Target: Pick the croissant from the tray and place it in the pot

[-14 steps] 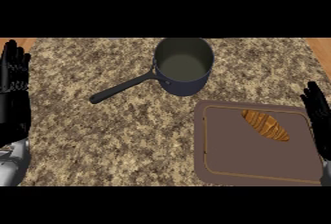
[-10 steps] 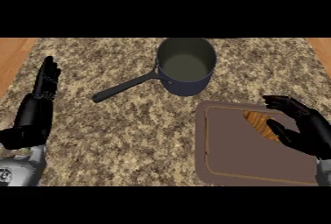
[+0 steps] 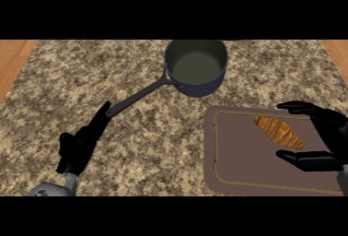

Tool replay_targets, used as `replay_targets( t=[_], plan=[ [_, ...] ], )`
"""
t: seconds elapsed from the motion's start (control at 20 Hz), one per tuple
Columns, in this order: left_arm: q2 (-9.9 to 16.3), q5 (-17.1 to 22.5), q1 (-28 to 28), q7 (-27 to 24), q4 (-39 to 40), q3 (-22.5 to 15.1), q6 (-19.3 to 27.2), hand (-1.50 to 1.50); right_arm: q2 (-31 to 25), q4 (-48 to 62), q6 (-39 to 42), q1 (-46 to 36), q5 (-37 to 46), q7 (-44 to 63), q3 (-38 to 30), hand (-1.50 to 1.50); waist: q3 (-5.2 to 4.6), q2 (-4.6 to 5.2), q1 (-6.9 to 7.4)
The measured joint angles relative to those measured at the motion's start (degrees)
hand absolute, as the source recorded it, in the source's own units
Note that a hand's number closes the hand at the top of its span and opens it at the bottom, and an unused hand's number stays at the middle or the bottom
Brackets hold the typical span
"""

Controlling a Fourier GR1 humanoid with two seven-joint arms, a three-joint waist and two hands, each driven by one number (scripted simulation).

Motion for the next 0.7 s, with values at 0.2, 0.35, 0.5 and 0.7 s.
replay_targets(
  t=[0.2,0.35,0.5,0.7],
  plan=[
    [-0.70,1.19,-0.20,0.75,2.66,-0.33,-2.56,0.00,-4.69,4.08,8.94,-0.58,-4.46,-7.62,-4.10,-1.50,-0.14,-0.41,0.14],
    [-0.83,1.62,-0.85,0.79,4.34,0.11,-4.20,0.00,-9.64,5.23,11.61,-0.82,-3.60,-6.01,-4.74,-1.50,-0.24,-0.60,0.22],
    [-1.00,1.77,-0.84,1.68,3.94,0.20,-4.76,0.00,-14.04,6.05,14.18,-2.96,-2.96,-1.22,-4.31,-1.50,-0.28,-0.71,0.63],
    [-1.43,1.54,-1.22,1.06,5.44,0.91,-5.84,0.00,-16.59,6.56,18.62,-6.19,-4.73,6.69,-2.95,-1.50,-0.33,-0.77,0.74]
  ],
)
